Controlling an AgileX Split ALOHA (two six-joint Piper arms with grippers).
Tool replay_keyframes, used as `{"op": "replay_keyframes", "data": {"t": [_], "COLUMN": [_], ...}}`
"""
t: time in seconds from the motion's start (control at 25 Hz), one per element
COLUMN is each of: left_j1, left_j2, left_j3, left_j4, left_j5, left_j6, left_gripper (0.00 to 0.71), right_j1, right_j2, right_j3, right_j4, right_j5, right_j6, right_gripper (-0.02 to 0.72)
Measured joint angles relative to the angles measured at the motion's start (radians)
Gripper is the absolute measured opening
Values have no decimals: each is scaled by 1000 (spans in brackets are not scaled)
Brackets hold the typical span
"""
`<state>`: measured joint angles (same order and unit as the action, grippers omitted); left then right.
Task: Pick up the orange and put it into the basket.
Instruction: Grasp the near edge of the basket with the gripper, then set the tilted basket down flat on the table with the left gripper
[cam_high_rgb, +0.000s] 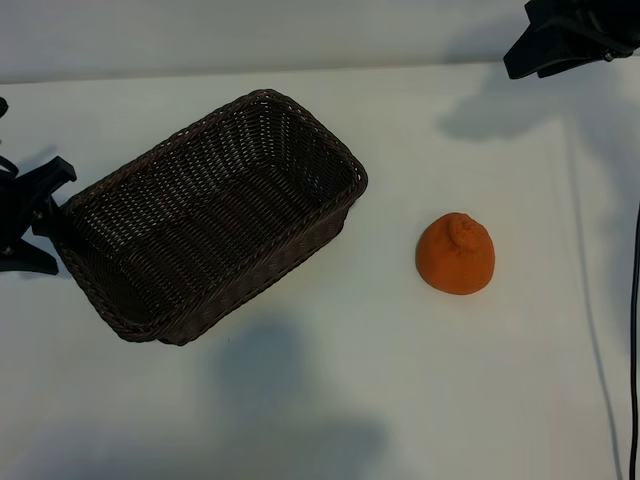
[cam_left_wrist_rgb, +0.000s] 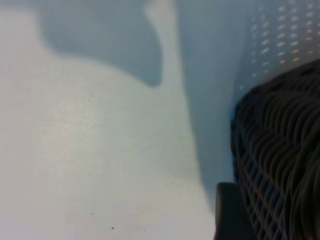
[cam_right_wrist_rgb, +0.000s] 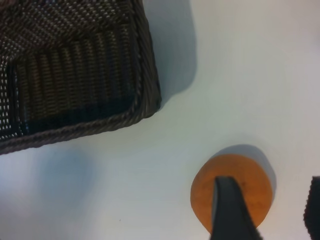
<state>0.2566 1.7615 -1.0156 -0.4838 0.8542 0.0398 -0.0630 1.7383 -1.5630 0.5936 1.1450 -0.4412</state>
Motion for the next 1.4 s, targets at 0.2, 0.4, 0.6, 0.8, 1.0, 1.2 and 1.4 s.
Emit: {"op": "replay_keyframes", "data": {"t": [0.2,0.4,0.6,0.8,1.0,1.2,1.4], "left_j1": [-30,-49,-49,-49,-49,-49,-48], "left_j2": [61,92,92,91,91,91,56], "left_j3": [0,2,2,2,1,-16,-89], "left_j4": [-5,-2,-13,-12,-9,13,42], "left_j5": [-16,-31,-32,-30,-16,41,132], "left_j6": [2,5,-2,4,3,6,6], "left_gripper": [432,419,192,191,189,187,187], "right_j1": [0,0,0,0,0,0,0], "right_j2": [0,0,0,0,0,0,0], "right_j3": [0,0,0,0,0,0,0], "right_j4": [0,0,0,0,0,0,0], "right_j5": [-1,-1,-1,-1,-1,-1,-1], "right_j6": [6,10,10,10,11,11,11], "right_gripper": [377,377,377,377,377,377,377]}}
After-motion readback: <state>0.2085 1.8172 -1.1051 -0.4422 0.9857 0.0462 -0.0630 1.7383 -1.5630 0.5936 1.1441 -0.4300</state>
